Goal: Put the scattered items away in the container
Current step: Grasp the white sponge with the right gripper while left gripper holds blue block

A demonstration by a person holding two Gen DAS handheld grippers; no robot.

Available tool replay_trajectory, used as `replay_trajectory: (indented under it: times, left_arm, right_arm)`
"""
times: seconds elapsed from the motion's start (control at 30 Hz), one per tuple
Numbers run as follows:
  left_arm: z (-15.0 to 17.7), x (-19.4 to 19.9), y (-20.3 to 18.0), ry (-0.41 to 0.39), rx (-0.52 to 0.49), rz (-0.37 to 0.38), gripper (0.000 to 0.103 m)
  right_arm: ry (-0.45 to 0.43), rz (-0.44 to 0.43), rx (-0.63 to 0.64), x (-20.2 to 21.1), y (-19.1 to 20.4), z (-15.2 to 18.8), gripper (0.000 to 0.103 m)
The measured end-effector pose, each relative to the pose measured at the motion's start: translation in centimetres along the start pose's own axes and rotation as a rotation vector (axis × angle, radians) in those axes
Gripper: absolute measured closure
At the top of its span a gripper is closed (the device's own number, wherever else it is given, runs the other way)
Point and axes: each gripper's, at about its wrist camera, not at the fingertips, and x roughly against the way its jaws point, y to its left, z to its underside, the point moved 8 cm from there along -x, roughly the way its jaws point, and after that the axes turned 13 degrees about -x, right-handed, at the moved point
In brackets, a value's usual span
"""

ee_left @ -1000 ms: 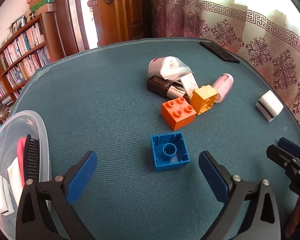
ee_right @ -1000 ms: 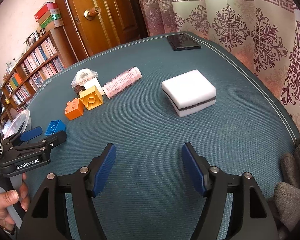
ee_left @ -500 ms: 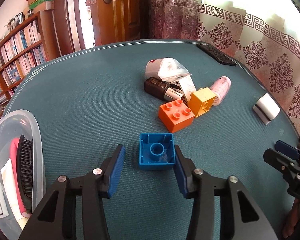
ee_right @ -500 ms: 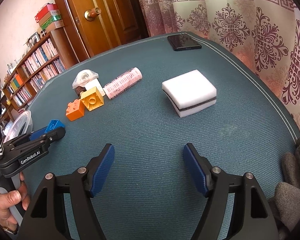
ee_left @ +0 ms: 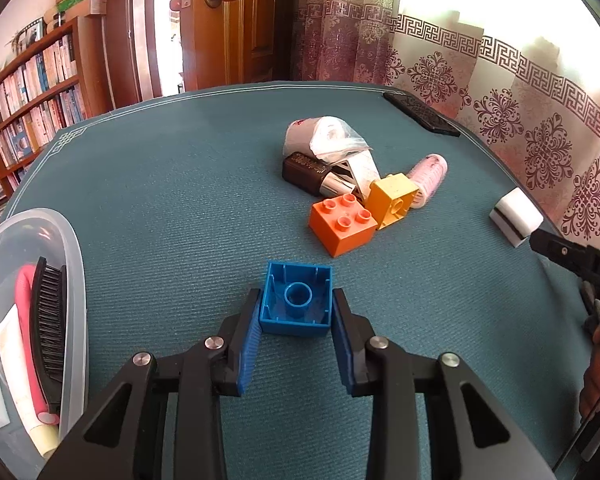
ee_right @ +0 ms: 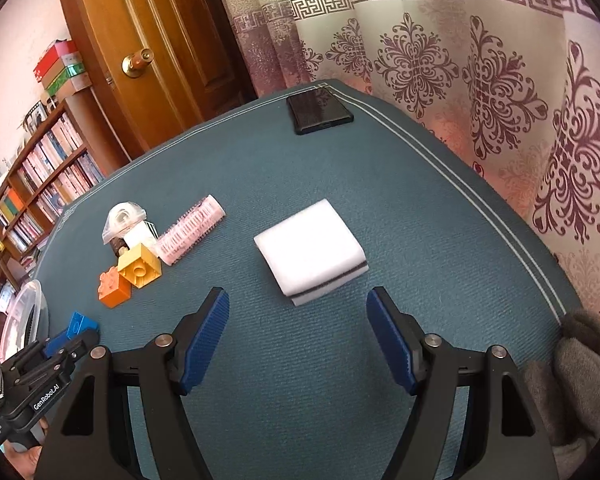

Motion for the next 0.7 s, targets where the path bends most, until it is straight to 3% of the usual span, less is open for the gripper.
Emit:
replay_trajectory:
  times: [0.23,0.43,0.53,0.6,0.7]
  left_arm:
    - [-0.1,0.1,-0.1,0.0,0.004,0.003,0.066]
    - [-0.1,0.1,-0.1,0.0,0.007,0.008,0.066]
    - [-0.2,0.1,-0.1,-0.001,0.01,0.01,0.066]
    - [-0.2,0.0,-0.2,-0.002,0.012,0.011,0.066]
    - [-0.3,0.1,-0.2,-0.003,0.014,0.011,0.066]
  right_arm:
    - [-0.062,0.092,0.162,-1.6,1.4,-1.9,0.028]
    - [0.006,0.094,0.146,-4.2,0.7,-1.1,0.028]
    - [-0.008,0.08,0.138,-3.8,0.7,-1.2,0.028]
    - [-0.008,0.096,0.139,-3.9,0.5,-1.0,0.038]
    - [-0.017,0.104,0.137,-3.6,0.5,-1.0,0.041]
